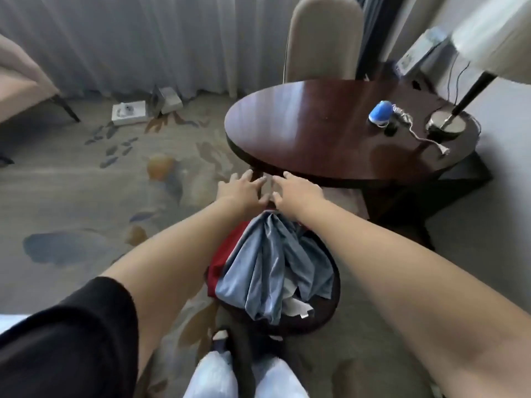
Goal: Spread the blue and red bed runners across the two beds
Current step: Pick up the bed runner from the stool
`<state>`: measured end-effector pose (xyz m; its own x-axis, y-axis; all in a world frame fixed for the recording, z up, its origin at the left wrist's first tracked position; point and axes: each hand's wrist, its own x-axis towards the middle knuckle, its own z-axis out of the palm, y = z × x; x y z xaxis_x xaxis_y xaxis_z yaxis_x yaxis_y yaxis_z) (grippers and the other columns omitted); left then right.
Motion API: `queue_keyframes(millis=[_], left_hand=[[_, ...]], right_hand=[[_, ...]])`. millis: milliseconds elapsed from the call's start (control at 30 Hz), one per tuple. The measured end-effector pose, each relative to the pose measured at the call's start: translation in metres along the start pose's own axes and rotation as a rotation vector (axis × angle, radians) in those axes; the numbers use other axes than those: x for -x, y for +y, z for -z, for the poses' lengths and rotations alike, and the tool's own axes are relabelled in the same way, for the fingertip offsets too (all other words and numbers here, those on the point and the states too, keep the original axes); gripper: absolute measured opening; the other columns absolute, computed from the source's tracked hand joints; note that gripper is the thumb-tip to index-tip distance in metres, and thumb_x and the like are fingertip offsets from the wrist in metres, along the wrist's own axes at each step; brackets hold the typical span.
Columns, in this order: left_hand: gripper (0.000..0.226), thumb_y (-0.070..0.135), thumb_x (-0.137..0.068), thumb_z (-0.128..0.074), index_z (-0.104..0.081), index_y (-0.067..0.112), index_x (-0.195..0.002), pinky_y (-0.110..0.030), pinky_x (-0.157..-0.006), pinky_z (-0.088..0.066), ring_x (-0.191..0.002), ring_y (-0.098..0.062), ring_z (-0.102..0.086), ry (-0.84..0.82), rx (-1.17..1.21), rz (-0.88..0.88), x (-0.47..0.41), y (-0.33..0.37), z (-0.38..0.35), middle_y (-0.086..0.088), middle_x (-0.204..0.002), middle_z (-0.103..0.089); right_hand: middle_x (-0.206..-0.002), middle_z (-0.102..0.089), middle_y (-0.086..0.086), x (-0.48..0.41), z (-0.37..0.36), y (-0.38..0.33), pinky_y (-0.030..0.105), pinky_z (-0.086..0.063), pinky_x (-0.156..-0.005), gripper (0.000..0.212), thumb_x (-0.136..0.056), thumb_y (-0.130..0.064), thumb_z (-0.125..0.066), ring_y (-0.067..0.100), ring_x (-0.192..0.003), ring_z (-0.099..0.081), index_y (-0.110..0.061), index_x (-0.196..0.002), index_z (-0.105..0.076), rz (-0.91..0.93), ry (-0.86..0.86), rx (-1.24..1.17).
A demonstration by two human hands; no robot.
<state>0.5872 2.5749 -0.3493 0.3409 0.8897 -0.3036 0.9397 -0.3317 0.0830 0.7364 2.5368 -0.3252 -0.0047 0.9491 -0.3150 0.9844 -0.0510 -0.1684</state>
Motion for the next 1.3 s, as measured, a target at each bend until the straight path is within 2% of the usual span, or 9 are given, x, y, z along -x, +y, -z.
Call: queue_keyframes(millis=[200, 333, 567, 733, 833, 1000, 1100, 1167, 1300], left_hand=[[0.058, 0.054, -0.101, -0.033, -0.027, 0.043, -0.157, -0.057, -0.111, -0.036, -0.146, -0.033, -0.032, -0.227, 0.038, -0.007, -0.062, -0.023, -0.112, -0.002, -0.165, -0.027], [0.058, 0.054, -0.1, -0.034, -0.026, 0.043, -0.157, -0.061, -0.109, -0.037, -0.147, -0.033, -0.029, -0.335, 0.088, 0.015, -0.084, -0.035, -0.179, -0.002, -0.163, -0.028], [0.067, 0.059, -0.101, -0.037, -0.009, 0.046, -0.16, -0.056, -0.108, -0.039, -0.142, -0.036, -0.034, -0.45, 0.097, -0.014, -0.121, -0.039, -0.264, -0.001, -0.17, -0.011], [0.077, 0.048, -0.097, -0.052, -0.003, 0.057, -0.156, -0.054, -0.101, -0.048, -0.145, -0.036, -0.029, -0.461, 0.17, -0.038, -0.154, -0.053, -0.312, -0.003, -0.171, 0.008], [0.078, 0.037, -0.098, -0.056, -0.009, 0.057, -0.156, -0.052, -0.096, -0.053, -0.147, -0.039, -0.03, -0.437, 0.248, -0.021, -0.174, -0.057, -0.327, -0.009, -0.171, 0.013], [0.067, 0.024, -0.097, -0.053, -0.03, 0.053, -0.152, -0.047, -0.088, -0.054, -0.132, -0.036, -0.05, -0.428, 0.393, -0.007, -0.176, -0.049, -0.346, -0.005, -0.171, -0.007], [0.055, 0.028, -0.095, -0.055, -0.041, 0.043, -0.147, -0.039, -0.074, -0.048, -0.106, -0.036, -0.062, -0.377, 0.433, 0.007, -0.171, -0.046, -0.357, -0.005, -0.141, -0.044], [0.052, 0.023, -0.097, -0.052, -0.044, 0.036, -0.146, -0.037, -0.07, -0.04, -0.091, -0.034, -0.058, -0.379, 0.408, 0.028, -0.169, -0.046, -0.361, -0.005, -0.107, -0.045], [0.043, 0.02, -0.096, -0.052, -0.051, 0.026, -0.138, -0.038, -0.069, -0.04, -0.094, -0.035, -0.061, -0.347, 0.355, 0.043, -0.163, -0.044, -0.367, -0.003, -0.098, -0.046]], right_hand=[[-0.156, -0.038, 0.0, -0.055, -0.11, 0.029, 0.048, -0.046, -0.101, 0.048, -0.101, -0.036, -0.039, 0.033, -0.133, -0.049, -0.029, -0.148, -0.042, -0.03, -0.209, -0.075], [-0.163, -0.028, -0.004, -0.08, -0.166, 0.044, 0.05, -0.046, -0.099, 0.059, -0.101, -0.034, -0.041, 0.037, -0.134, -0.047, -0.027, -0.158, -0.025, -0.049, -0.32, -0.101], [-0.164, -0.025, 0.0, -0.126, -0.241, 0.062, 0.047, -0.044, -0.106, 0.052, -0.103, -0.032, -0.045, 0.031, -0.141, -0.041, -0.025, -0.153, -0.035, -0.142, -0.416, -0.159], [-0.17, 0.0, -0.001, -0.15, -0.291, 0.062, 0.046, -0.044, -0.107, 0.073, -0.098, -0.027, -0.058, 0.031, -0.149, -0.026, -0.034, -0.159, -0.018, -0.153, -0.499, -0.144], [-0.17, 0.006, 0.001, -0.16, -0.31, 0.052, 0.044, -0.043, -0.107, 0.07, -0.095, -0.024, -0.06, 0.03, -0.147, -0.024, -0.034, -0.155, -0.026, -0.128, -0.477, -0.12], [-0.169, 0.003, 0.0, -0.172, -0.329, 0.042, 0.041, -0.046, -0.098, 0.054, -0.093, -0.021, -0.061, 0.029, -0.134, -0.038, -0.029, -0.143, -0.041, -0.124, -0.423, -0.138], [-0.168, -0.005, -0.004, -0.175, -0.338, 0.043, 0.042, -0.046, -0.099, 0.058, -0.095, -0.022, -0.058, 0.029, -0.13, -0.044, -0.029, -0.149, -0.036, -0.115, -0.412, -0.128], [-0.168, -0.008, -0.005, -0.174, -0.345, 0.043, 0.043, -0.046, -0.102, 0.064, -0.096, -0.022, -0.056, 0.028, -0.131, -0.044, -0.028, -0.154, -0.03, -0.121, -0.421, -0.125], [-0.167, -0.013, -0.005, -0.164, -0.358, 0.039, 0.043, -0.047, -0.103, 0.073, -0.094, -0.019, -0.058, 0.027, -0.131, -0.045, -0.022, -0.158, -0.023, -0.117, -0.445, -0.111]])
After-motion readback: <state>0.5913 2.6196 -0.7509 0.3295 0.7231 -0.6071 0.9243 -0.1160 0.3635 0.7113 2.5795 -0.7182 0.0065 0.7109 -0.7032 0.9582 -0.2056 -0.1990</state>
